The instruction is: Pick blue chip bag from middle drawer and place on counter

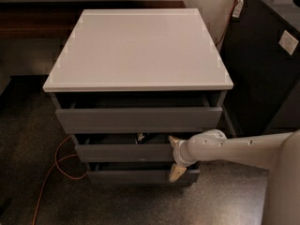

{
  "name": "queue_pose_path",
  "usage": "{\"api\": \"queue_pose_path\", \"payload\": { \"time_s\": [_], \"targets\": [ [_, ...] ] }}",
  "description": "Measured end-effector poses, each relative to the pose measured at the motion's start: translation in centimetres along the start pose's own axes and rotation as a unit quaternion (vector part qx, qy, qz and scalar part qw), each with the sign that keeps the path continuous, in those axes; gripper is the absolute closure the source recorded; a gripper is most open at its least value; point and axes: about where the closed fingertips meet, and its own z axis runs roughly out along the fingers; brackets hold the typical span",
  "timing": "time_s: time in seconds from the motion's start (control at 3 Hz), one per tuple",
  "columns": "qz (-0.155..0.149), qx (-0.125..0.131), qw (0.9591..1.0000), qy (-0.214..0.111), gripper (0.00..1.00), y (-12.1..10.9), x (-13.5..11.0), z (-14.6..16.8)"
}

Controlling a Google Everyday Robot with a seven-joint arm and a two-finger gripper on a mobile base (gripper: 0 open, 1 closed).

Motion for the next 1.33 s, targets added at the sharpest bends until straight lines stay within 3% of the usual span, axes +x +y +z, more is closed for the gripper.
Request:
{"api": "queue_pose_path", "payload": {
  "time_s": [1.33],
  "targets": [
    [0.021, 0.017, 0.9994, 0.020, 0.00, -3.0, 1.5, 4.7]
  ]
}}
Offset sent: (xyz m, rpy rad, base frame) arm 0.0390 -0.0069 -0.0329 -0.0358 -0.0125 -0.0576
